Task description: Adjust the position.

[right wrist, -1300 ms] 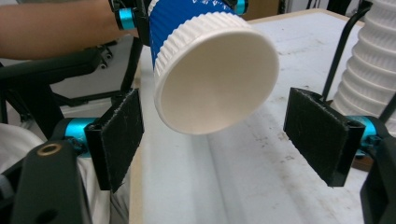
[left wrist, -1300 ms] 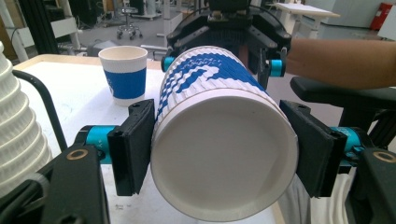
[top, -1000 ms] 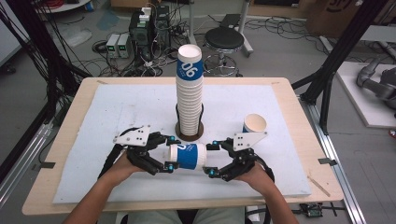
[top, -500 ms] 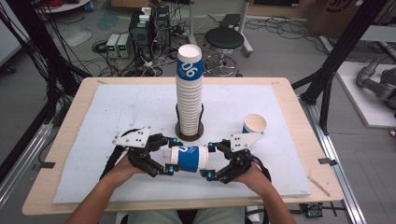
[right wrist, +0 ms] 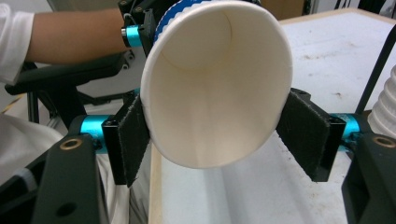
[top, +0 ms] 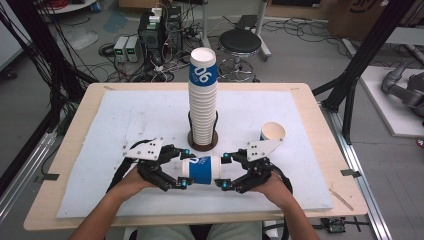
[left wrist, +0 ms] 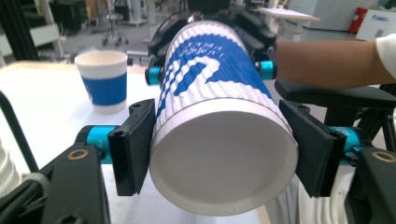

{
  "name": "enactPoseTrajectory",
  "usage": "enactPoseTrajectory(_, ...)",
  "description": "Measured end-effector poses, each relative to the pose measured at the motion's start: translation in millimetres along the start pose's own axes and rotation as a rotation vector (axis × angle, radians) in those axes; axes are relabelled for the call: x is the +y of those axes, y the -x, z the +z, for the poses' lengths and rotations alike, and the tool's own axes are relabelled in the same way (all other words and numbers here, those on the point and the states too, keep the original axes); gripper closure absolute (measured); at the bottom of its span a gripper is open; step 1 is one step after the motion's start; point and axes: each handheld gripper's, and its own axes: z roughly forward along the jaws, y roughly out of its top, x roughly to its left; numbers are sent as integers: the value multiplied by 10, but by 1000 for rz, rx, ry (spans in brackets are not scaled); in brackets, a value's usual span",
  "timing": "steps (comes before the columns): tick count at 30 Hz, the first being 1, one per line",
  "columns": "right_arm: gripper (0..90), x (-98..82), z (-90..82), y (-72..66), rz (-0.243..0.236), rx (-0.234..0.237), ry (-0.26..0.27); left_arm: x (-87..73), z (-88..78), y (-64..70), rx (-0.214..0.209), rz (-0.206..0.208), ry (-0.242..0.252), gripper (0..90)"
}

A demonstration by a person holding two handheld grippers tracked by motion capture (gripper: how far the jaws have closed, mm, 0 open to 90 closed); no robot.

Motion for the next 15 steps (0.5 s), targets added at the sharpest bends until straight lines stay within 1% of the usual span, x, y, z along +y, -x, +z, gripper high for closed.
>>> enactPoseTrajectory(2, 291, 38, -1, 3, -3, 4, -19, -5, 5, 3, 44, -43, -19, 162)
enactPoseTrajectory(3, 291, 63, -2, 0, -2, 1, -31, -9, 2, -2, 49, -60, -23, 140)
enactPoseTrajectory(5, 291, 114, -9, 3, -12, -7, -59, -10, -19, -6, 55, -68, -44, 141)
enactPoseTrajectory(7, 291, 162, -20, 4, -21, -17, -81, -5, -46, -2, 68, -69, -51, 141)
enactPoseTrajectory(10, 291, 235, -36, 1, -37, -33, -123, 10, -85, -5, 79, -64, -63, 141)
enactPoseTrajectory(11, 291, 258, -40, 3, -49, -37, -142, 32, -131, -9, 88, -61, -82, 141)
enactPoseTrajectory(15, 291, 355, -42, 4, -73, -50, -198, 89, -200, -11, 103, -57, -103, 142)
